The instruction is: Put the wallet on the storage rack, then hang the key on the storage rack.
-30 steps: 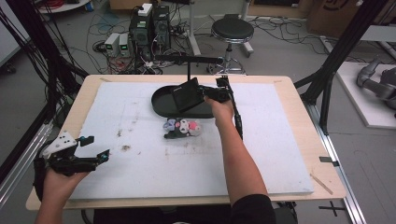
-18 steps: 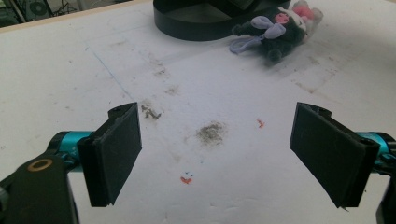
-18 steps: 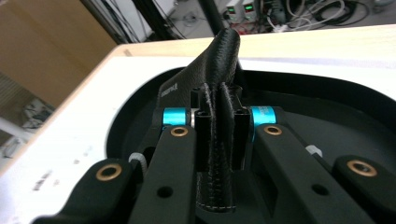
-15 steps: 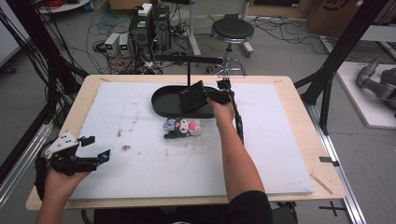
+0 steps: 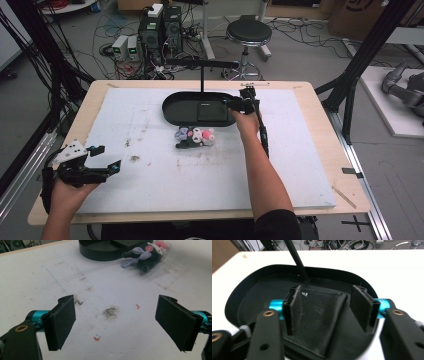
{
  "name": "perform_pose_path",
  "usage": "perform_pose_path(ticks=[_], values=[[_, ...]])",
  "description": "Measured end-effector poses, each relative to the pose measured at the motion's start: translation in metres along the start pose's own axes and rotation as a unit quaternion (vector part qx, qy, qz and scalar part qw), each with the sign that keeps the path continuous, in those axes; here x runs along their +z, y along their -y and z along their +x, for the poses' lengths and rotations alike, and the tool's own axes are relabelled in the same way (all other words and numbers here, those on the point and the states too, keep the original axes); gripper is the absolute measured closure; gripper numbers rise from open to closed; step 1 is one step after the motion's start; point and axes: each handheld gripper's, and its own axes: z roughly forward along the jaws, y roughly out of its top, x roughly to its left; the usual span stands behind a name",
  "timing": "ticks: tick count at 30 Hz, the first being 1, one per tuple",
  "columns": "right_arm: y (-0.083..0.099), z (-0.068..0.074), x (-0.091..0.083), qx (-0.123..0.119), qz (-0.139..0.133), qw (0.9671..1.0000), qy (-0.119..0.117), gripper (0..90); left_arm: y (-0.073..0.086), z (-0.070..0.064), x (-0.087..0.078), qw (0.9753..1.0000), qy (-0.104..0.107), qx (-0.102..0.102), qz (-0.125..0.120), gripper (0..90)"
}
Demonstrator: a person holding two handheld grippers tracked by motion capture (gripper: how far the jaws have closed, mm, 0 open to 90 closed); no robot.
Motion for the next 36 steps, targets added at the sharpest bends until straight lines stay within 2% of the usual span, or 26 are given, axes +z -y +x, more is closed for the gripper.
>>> perform_pose_path(ticks=[3,5,8,10,12,19,24,27,36], values=[[0.001,0.0,-0.013,-0.017,0.017,0.9997,-0.005,33.3,-0.003,-0.001,0.005,1.0,0.005,0.003,0.001,16.6],[0.002,0.0,-0.017,-0.024,0.011,0.9996,-0.01,32.5,-0.005,-0.001,0.009,0.9999,0.009,0.008,0.002,16.6],[0.008,0.003,-0.032,-0.054,0.008,0.9985,-0.004,29.0,-0.011,-0.002,0.017,0.9999,0.012,0.012,0.0,16.5],[0.01,0.005,-0.041,-0.065,0.025,0.9976,-0.004,25.3,-0.015,-0.001,0.025,0.9997,0.017,0.014,-0.002,16.6],[0.016,0.007,-0.053,-0.085,0.01,0.9964,-0.002,25.3,-0.02,0.0,0.034,0.9995,0.027,0.015,-0.004,16.6],[0.036,-0.003,-0.087,-0.087,-0.009,0.9962,-0.003,21.6,-0.035,-0.001,0.066,0.9982,0.056,0.021,0.0,16.6],[0.049,-0.011,-0.105,-0.086,-0.017,0.9961,0.005,19.8,-0.04,-0.004,0.081,0.9977,0.063,0.026,0.001,16.5],[0.054,-0.012,-0.111,-0.092,-0.017,0.9955,0.013,19.8,-0.043,-0.005,0.085,0.9977,0.063,0.027,-0.006,16.6],[0.061,-0.016,-0.116,-0.089,-0.021,0.9958,0.004,19.8,-0.047,-0.005,0.085,0.9981,0.052,0.033,-0.004,16.6]])
